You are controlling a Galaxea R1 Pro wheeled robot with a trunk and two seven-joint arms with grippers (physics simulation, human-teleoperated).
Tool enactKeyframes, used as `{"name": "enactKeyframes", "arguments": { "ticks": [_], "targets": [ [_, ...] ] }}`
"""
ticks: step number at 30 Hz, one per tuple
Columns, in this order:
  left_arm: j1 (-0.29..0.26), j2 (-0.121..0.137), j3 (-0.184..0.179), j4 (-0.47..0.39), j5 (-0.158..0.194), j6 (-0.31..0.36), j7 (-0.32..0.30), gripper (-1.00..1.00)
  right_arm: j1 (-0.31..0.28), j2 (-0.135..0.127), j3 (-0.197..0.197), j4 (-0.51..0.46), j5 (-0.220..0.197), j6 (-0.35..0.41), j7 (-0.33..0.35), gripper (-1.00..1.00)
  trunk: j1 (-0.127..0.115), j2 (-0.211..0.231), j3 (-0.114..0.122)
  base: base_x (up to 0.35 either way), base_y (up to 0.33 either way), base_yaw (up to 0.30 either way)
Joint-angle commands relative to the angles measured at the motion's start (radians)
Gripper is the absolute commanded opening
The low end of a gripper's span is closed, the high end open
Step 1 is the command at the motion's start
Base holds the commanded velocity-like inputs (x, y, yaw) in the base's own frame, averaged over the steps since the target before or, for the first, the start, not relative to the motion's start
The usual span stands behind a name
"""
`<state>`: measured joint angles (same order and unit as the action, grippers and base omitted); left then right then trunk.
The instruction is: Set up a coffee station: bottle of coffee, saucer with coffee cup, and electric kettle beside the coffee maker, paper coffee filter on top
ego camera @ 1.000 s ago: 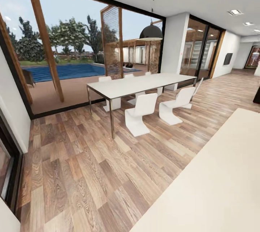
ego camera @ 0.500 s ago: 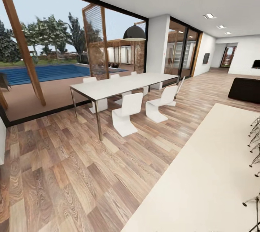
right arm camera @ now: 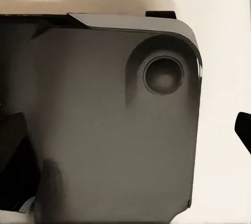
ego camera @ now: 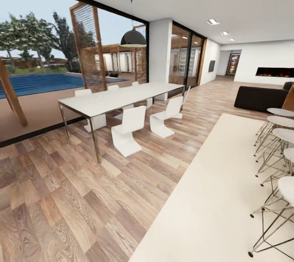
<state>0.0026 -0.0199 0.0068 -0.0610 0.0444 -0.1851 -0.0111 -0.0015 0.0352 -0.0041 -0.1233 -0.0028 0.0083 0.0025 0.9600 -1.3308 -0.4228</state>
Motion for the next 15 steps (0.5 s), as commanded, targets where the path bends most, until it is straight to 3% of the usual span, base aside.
{"name": "enactKeyframes", "arguments": {
  "ticks": [1, 15],
  "targets": [
    [0.0, 0.001, 0.0, -0.001, 0.005, -0.002, -0.001, 1.0, 0.0, 0.0, 0.0, -0.001, 0.0, 0.001, 0.0, 1.0, -0.004, 0.007, 0.002, 0.0, 0.0, -0.265],
    [0.0, 0.001, 0.001, -0.001, 0.005, -0.002, -0.001, 1.0, 0.0, 0.0, 0.0, -0.001, 0.0, 0.001, 0.0, 1.0, -0.058, 0.105, 0.046, 0.0, 0.0, -0.265]
  ]
}}
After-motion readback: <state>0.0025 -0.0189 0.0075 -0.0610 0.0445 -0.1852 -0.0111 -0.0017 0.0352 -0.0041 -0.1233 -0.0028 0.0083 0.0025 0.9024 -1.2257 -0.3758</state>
